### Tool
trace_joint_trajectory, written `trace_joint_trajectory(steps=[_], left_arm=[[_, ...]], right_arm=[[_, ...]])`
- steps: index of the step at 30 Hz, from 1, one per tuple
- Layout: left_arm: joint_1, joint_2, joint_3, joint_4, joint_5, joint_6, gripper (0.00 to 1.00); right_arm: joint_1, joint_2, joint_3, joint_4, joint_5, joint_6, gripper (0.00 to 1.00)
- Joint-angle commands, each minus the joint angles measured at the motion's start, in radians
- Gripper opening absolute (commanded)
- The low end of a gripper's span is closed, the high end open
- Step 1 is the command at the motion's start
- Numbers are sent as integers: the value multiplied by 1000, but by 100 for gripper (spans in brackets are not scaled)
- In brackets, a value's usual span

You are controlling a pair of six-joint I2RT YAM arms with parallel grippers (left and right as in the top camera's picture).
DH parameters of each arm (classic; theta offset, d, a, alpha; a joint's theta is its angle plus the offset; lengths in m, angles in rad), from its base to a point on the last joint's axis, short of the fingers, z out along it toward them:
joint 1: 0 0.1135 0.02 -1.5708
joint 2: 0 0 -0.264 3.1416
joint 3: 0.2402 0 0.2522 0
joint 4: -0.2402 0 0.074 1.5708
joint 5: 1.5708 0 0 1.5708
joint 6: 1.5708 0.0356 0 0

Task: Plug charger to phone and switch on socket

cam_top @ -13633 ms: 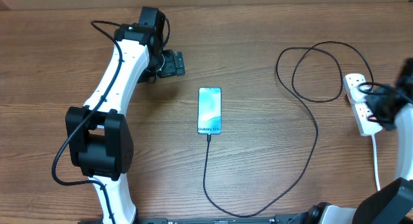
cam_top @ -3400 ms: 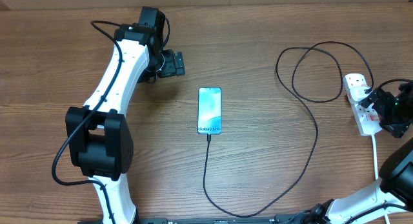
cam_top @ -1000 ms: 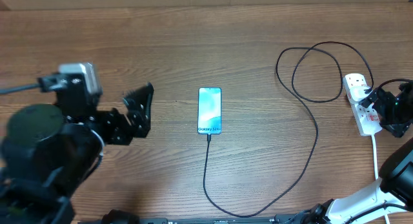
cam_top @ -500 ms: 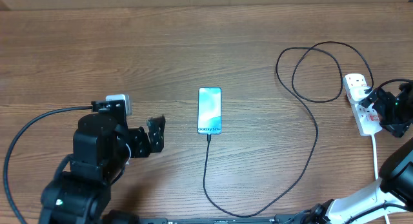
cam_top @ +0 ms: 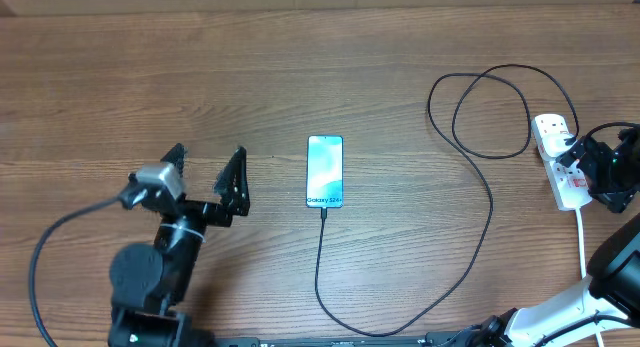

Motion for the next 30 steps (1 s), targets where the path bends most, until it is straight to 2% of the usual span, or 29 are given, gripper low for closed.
trace_joint_trajectory(steps=[1,5,19,30], left_arm=[[30,-77,-106,77,42,12,100],[46,-153,-204,151,53,11,100],[76,-339,-422,207,49,8,99],[101,-430,-446,96,43,28,99]], right_arm=[[6,-32,14,7,-1,-4,100],[6,-32,14,7,-1,-4,100],[6,-32,14,7,-1,-4,100],[6,-32,14,7,-1,-4,100]])
